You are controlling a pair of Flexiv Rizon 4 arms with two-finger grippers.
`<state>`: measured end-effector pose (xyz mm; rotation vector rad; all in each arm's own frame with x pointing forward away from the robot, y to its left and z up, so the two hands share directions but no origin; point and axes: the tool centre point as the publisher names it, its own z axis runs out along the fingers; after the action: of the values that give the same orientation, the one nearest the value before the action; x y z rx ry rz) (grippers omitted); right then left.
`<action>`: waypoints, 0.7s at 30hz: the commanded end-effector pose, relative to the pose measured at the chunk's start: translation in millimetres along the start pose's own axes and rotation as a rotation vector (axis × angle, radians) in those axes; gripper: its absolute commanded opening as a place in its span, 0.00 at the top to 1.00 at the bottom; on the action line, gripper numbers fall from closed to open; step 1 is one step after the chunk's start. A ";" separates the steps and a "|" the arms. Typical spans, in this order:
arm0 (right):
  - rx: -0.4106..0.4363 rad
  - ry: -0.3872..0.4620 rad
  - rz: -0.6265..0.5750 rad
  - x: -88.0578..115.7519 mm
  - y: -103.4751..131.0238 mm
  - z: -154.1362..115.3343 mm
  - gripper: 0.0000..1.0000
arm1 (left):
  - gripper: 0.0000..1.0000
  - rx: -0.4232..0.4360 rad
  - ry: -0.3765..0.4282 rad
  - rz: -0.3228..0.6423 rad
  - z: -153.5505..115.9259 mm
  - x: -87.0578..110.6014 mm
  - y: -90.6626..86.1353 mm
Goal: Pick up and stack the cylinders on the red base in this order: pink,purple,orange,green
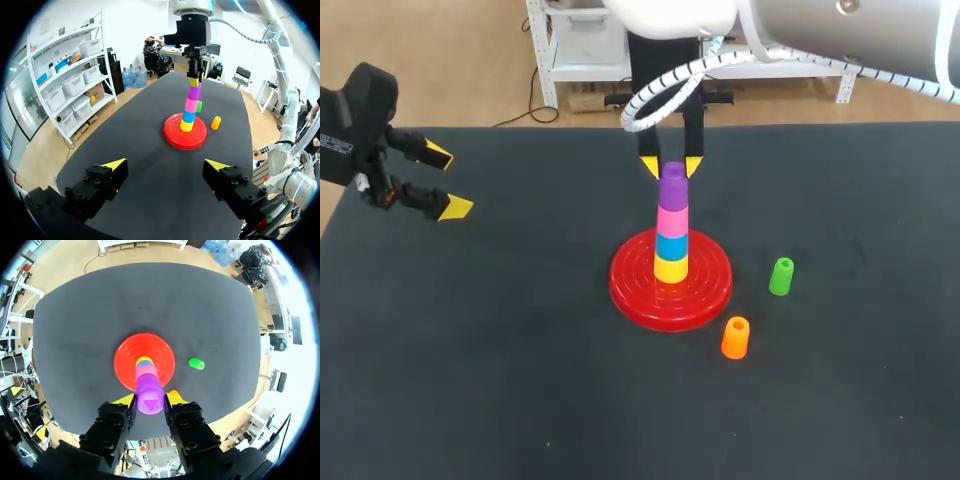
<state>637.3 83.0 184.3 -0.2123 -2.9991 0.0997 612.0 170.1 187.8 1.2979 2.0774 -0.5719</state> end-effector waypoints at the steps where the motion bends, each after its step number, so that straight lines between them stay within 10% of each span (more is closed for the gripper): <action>1: -0.029 -0.032 -0.006 5.6 -2.3 -6.6 0.54 | 0.00 0.001 -0.001 0.001 0.7 0.6 1.0; 2: -0.043 -0.043 -0.008 7.5 -3.1 -11.9 0.00 | 0.00 0.001 -0.001 0.001 0.7 0.6 1.0; 12: -0.178 -0.160 -0.064 39.5 -30.1 -61.6 0.00 | 0.00 0.001 -0.001 0.001 0.7 0.6 1.0; 21: -0.183 -0.156 -0.162 80.2 -68.2 -15.4 0.00 | 0.00 0.001 -0.001 0.001 0.7 0.6 1.0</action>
<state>575.9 45.2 232.3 0.0292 -3.0089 -0.0048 612.0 170.1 187.8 1.2979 2.0773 -0.5719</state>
